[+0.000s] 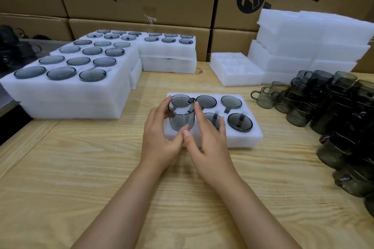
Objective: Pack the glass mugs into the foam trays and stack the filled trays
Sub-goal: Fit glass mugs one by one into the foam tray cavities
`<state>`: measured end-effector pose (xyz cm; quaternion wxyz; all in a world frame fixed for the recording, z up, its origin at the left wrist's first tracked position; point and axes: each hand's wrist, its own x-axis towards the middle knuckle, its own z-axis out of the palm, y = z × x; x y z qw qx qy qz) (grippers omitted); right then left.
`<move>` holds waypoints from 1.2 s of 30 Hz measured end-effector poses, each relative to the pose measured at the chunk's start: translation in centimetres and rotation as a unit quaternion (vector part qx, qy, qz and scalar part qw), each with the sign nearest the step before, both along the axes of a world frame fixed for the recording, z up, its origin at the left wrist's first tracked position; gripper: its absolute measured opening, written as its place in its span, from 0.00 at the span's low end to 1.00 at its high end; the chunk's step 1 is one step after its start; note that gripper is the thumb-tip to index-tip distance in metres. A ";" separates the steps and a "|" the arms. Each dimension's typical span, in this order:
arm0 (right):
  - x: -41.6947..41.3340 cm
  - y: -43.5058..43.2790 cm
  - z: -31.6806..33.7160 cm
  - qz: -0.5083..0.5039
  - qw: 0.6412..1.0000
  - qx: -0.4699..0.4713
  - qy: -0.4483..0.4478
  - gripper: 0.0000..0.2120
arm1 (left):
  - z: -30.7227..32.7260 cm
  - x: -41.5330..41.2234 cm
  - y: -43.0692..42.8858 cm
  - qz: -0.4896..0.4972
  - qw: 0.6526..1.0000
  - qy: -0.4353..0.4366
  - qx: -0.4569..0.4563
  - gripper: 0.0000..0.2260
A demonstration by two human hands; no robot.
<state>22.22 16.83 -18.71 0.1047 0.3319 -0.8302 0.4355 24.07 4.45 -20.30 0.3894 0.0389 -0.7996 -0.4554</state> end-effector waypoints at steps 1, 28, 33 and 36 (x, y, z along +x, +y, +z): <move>0.0 0.0 0.0 -0.005 1.000 0.013 0.006 0.29 | 0.0 0.0 0.0 -0.003 1.000 -0.005 0.003 0.32; -8.6 -7.3 6.0 0.056 0.969 0.234 -0.051 0.27 | 0.1 -0.5 -0.1 0.015 0.999 -0.028 0.005 0.20; -9.6 -6.8 3.7 0.082 0.941 0.312 -0.106 0.28 | 0.2 -0.6 0.3 0.025 0.999 -0.045 0.004 0.21; -9.3 -7.0 2.9 0.056 0.940 0.330 -0.073 0.26 | 0.3 -0.4 0.3 0.000 0.999 -0.036 0.020 0.21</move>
